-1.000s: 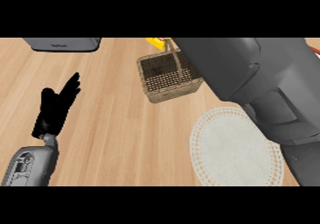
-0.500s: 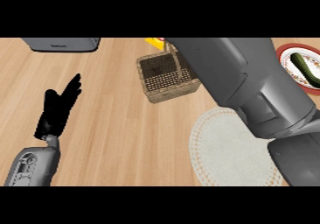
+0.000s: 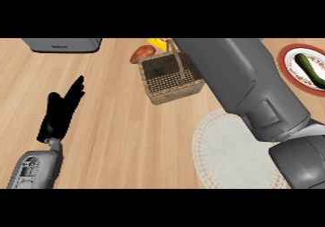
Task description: Pick the sweet potato from the placemat and place it in the basket
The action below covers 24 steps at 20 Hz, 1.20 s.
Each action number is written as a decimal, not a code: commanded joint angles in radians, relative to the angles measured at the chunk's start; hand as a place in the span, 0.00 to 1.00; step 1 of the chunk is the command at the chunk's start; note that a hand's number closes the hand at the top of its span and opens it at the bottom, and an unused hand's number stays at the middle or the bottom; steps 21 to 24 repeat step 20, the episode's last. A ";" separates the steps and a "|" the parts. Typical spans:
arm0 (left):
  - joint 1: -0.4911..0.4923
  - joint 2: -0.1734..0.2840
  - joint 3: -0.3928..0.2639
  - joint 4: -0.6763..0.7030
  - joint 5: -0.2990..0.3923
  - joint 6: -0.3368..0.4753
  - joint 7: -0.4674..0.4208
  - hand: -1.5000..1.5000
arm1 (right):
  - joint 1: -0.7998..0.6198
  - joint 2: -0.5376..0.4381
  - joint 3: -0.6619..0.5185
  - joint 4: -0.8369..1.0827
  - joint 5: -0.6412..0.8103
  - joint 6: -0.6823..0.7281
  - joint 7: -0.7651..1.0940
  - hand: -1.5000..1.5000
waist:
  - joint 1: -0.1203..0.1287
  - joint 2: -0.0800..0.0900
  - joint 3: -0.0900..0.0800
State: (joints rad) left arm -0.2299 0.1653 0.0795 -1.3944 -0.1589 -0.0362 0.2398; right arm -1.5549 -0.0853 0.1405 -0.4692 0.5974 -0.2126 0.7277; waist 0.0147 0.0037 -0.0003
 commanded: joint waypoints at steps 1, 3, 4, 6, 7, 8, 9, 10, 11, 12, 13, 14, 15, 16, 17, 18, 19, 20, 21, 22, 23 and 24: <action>0.001 0.004 0.019 0.039 0.006 0.002 -0.032 0.50 | 0.067 -0.001 -0.017 -0.068 0.014 -0.149 -0.051 0.00 | -0.010 -0.001 0.000; 0.011 0.011 0.006 -0.043 0.017 -0.019 0.029 0.50 | 0.039 -0.039 -0.038 -0.046 0.034 -0.213 -0.039 0.00 | 0.009 0.000 0.000; 0.027 0.029 0.028 -0.015 0.014 -0.014 -0.008 0.50 | 0.063 -0.044 -0.030 -0.106 0.042 -0.232 -0.014 0.00 | -0.011 -0.007 0.000; 0.009 0.022 0.023 0.011 0.011 -0.015 -0.015 0.50 | 0.069 -0.052 -0.017 -0.129 0.077 -0.267 0.025 0.00 | -0.018 -0.007 0.000; 0.037 0.024 0.022 -0.027 0.018 -0.022 -0.007 0.50 | 0.094 -0.066 -0.036 -0.154 0.069 -0.302 0.026 0.00 | -0.016 -0.009 0.001; 0.030 0.041 0.037 0.006 0.022 -0.031 -0.027 0.50 | 0.047 -0.075 -0.031 -0.154 0.089 -0.272 0.101 0.00 | -0.018 -0.009 0.000; 0.018 0.054 0.052 -0.009 0.030 -0.033 -0.012 0.50 | 0.093 -0.106 -0.055 -0.192 0.061 -0.254 0.093 0.00 | -0.025 -0.011 0.001; 0.017 0.005 0.013 -0.001 -0.010 0.015 -0.012 0.50 | 0.071 -0.125 -0.064 -0.192 0.071 -0.261 0.126 0.00 | -0.025 -0.010 0.000; 0.025 0.014 0.022 -0.012 0.012 -0.009 -0.002 0.50 | 0.148 -0.137 -0.051 -0.252 0.073 -0.252 0.133 0.00 | -0.037 -0.015 0.001; 0.060 0.033 0.039 -0.032 0.031 -0.029 -0.004 0.50 | 0.155 -0.142 -0.074 -0.291 0.058 -0.262 0.175 0.00 | -0.038 -0.019 0.001; 0.031 0.025 0.047 0.027 0.018 -0.005 -0.035 0.50 | 0.160 -0.149 -0.083 -0.341 0.049 -0.260 0.192 0.00 | -0.048 -0.017 0.001; 0.066 0.011 0.029 -0.012 0.008 0.002 -0.036 0.50 | 0.222 -0.187 -0.074 -0.381 0.064 -0.257 0.183 0.00 | -0.049 -0.019 0.001; 0.063 0.031 0.036 -0.022 0.016 -0.016 -0.026 0.50 | 0.271 -0.215 -0.091 -0.427 0.033 -0.218 0.171 0.00 | -0.052 -0.020 0.002; 0.025 0.044 0.061 -0.002 0.011 0.007 0.009 0.50 | 0.319 -0.203 -0.077 -0.494 0.020 -0.183 0.200 0.00 | -0.076 -0.027 0.002; 0.065 0.042 0.061 -0.004 0.027 -0.013 -0.021 0.50 | 0.305 -0.277 -0.107 -0.544 -0.001 -0.133 0.194 0.00 | -0.061 -0.022 0.001; 0.076 -0.002 0.020 -0.056 -0.004 0.026 0.011 0.50 | 0.430 -0.272 -0.090 -0.588 -0.010 -0.142 0.143 0.00 | -0.063 -0.023 0.003; 0.043 0.021 0.049 -0.004 0.020 0.003 0.007 0.50 | 0.427 -0.324 -0.124 -0.641 -0.048 -0.092 0.145 0.00 | -0.065 -0.020 0.002; 0.102 0.063 0.084 -0.010 0.042 -0.029 -0.047 0.50 | 0.466 -0.343 -0.136 -0.704 -0.060 -0.092 0.161 0.00 | -0.066 -0.023 0.002; 0.102 0.063 0.084 -0.010 0.042 -0.029 -0.047 0.50 | 0.466 -0.343 -0.136 -0.704 -0.060 -0.092 0.161 0.00 | -0.066 -0.023 0.002; 0.102 0.063 0.084 -0.010 0.042 -0.029 -0.047 0.50 | 0.466 -0.343 -0.136 -0.704 -0.060 -0.092 0.161 0.00 | -0.066 -0.023 0.002; 0.102 0.063 0.084 -0.010 0.042 -0.029 -0.047 0.50 | 0.466 -0.343 -0.136 -0.704 -0.060 -0.092 0.161 0.00 | -0.066 -0.023 0.002; 0.102 0.063 0.084 -0.010 0.042 -0.029 -0.047 0.50 | 0.466 -0.343 -0.136 -0.704 -0.060 -0.092 0.161 0.00 | -0.066 -0.023 0.002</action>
